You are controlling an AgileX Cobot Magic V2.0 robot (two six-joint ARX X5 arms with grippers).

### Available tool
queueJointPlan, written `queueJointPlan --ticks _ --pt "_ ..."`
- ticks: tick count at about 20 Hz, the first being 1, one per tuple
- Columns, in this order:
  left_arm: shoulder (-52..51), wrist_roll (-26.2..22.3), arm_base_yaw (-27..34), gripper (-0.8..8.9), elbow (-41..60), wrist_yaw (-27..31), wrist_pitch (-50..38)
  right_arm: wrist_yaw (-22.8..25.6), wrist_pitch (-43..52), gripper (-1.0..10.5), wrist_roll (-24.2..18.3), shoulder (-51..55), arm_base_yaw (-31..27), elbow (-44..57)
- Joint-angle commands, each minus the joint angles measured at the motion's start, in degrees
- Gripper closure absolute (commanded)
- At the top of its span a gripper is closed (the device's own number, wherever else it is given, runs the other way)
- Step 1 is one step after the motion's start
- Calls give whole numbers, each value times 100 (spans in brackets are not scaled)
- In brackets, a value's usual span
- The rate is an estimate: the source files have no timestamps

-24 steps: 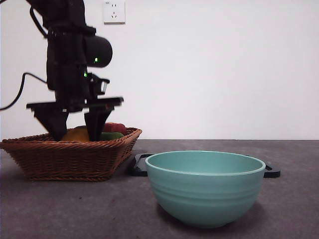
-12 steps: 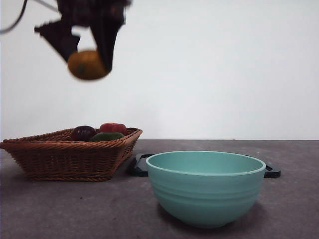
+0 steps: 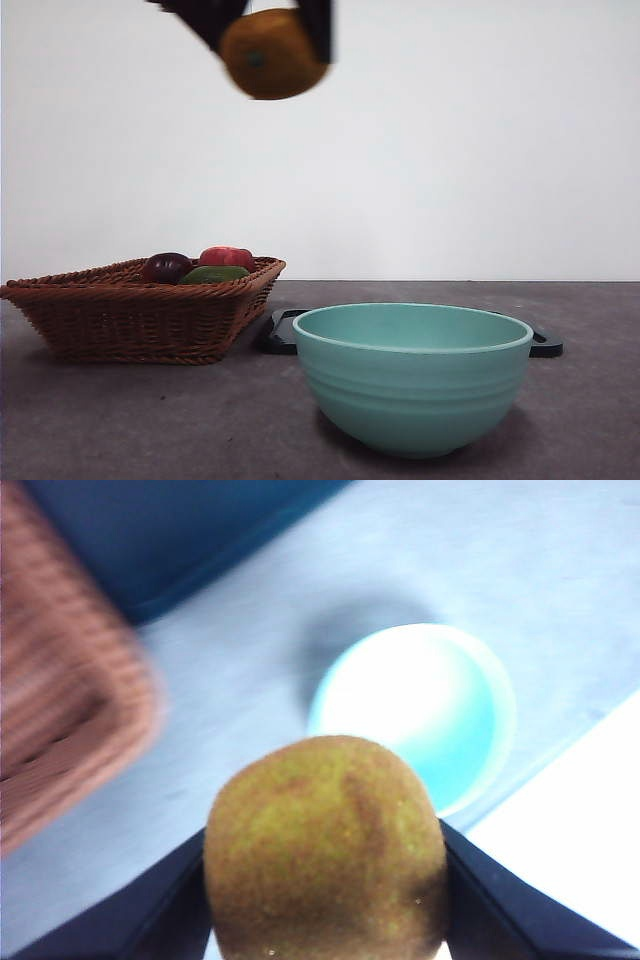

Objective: Pick up the wifruite, put it on the bowl, pick up the plate, put it on desk

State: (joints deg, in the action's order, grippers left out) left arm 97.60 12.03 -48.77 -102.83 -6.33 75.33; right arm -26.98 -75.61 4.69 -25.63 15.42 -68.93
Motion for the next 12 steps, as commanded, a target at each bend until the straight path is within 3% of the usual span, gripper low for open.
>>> queueJointPlan --ticks 1,12 --pt "245 415 -352 574 -144 35 -96 0 -24 367 -63 0 24 -219" --pt "1021 1294 -1309 573 -144 533 -181 28 -98 367 -63 0 24 -601"
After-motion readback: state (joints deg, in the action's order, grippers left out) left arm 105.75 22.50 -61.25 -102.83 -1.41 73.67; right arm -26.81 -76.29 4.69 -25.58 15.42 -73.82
